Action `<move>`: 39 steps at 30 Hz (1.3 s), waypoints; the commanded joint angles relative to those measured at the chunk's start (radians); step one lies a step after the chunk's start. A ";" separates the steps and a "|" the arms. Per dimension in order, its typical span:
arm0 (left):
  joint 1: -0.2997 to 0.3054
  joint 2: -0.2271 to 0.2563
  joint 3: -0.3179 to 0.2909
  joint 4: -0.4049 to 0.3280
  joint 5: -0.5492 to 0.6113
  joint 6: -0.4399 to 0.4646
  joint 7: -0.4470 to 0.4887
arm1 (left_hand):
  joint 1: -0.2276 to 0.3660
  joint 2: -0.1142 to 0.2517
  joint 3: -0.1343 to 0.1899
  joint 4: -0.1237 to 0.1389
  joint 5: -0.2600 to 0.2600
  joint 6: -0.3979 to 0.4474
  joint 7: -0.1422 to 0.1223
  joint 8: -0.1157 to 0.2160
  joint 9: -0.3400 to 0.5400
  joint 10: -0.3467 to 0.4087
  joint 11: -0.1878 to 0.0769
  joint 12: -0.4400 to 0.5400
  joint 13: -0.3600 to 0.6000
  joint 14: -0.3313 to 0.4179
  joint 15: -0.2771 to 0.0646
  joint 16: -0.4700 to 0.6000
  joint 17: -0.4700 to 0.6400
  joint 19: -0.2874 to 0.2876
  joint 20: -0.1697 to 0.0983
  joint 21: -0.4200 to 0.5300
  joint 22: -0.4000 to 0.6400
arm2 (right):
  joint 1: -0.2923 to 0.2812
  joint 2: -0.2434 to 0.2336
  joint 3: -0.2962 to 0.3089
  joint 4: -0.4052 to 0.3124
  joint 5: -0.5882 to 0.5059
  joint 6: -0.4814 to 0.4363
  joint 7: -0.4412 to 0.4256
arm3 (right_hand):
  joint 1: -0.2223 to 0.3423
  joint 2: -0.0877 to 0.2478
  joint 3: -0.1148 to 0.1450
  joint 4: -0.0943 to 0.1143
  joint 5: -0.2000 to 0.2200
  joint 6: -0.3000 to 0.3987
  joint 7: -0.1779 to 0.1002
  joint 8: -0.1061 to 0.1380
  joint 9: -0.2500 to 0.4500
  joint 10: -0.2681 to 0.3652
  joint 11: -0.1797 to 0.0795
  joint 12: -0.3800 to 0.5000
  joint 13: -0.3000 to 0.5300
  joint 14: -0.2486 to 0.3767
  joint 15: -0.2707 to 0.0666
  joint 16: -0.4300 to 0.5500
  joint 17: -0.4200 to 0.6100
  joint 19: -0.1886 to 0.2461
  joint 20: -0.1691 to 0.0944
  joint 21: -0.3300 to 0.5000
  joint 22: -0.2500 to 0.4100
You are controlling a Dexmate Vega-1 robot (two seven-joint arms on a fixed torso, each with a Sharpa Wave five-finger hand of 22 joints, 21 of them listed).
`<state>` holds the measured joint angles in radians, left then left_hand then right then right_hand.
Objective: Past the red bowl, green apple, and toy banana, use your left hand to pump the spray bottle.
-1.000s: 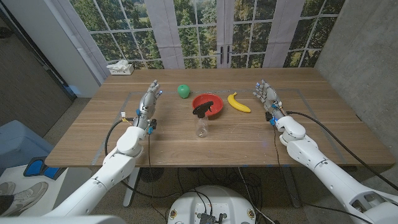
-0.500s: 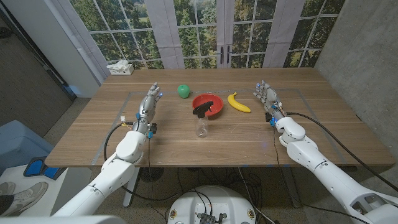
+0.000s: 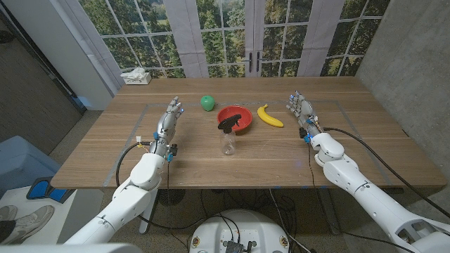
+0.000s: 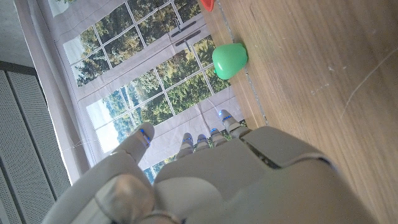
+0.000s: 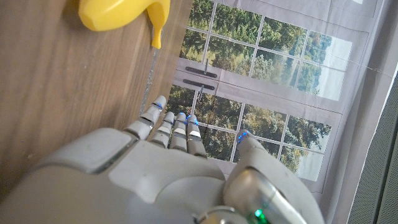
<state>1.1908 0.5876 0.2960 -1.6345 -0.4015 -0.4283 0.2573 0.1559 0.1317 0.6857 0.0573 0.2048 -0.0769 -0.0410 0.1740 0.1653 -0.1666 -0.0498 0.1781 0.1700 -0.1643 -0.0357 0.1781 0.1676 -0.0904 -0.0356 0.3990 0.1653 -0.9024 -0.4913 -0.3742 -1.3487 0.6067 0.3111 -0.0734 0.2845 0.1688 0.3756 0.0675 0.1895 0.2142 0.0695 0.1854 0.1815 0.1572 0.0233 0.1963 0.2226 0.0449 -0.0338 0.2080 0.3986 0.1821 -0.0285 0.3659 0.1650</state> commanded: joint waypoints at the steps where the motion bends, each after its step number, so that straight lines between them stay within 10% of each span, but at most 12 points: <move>1: 0.029 0.015 0.000 -0.020 0.006 -0.002 -0.017 | 0.012 0.041 -0.002 -0.008 0.006 -0.007 -0.002 0.003 0.004 -0.015 -0.006 0.008 0.004 -0.001 -0.041 0.002 0.002 0.001 -0.065 -0.004 0.002 | -0.006 0.007 -0.007 -0.012 -0.014 0.001 -0.019 | 0.000 0.004 -0.001 -0.007 0.001 0.008 -0.004 0.010 0.003 0.011 -0.002 0.005 0.003 0.010 -0.003 0.008 0.003 0.007 -0.004 -0.001 0.005; 39: 0.079 0.126 0.032 -0.125 0.017 0.057 -0.128 | 0.024 0.035 -0.013 -0.047 0.001 0.011 -0.003 0.009 0.004 0.010 -0.001 0.014 0.004 0.024 -0.043 0.006 0.001 0.042 -0.064 -0.018 0.003 | -0.049 0.001 0.007 -0.047 -0.025 0.043 -0.036 | -0.006 0.001 0.001 -0.016 -0.002 0.011 -0.001 0.010 0.003 0.014 0.002 0.006 -0.003 0.013 0.004 0.013 -0.004 0.018 0.000 -0.015 0.006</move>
<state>1.2512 0.6736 0.3143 -1.7143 -0.3927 -0.3963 0.1499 0.1690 0.1370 0.6719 0.0187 0.2048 -0.0712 -0.0465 0.1778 0.1652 -0.1572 -0.0517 0.1897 0.1698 -0.1462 -0.0357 0.1781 0.1678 -0.0529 -0.0375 0.3874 0.1652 -0.9445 -0.4899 -0.3722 -1.3978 0.5827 0.3341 -0.1143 0.2844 0.1687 0.3771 0.0579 0.1895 0.2141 0.0695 0.1888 0.1816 0.1627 0.0287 0.1963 0.2183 0.0487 -0.0300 0.2150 0.3940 0.1946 -0.0267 0.3545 0.1649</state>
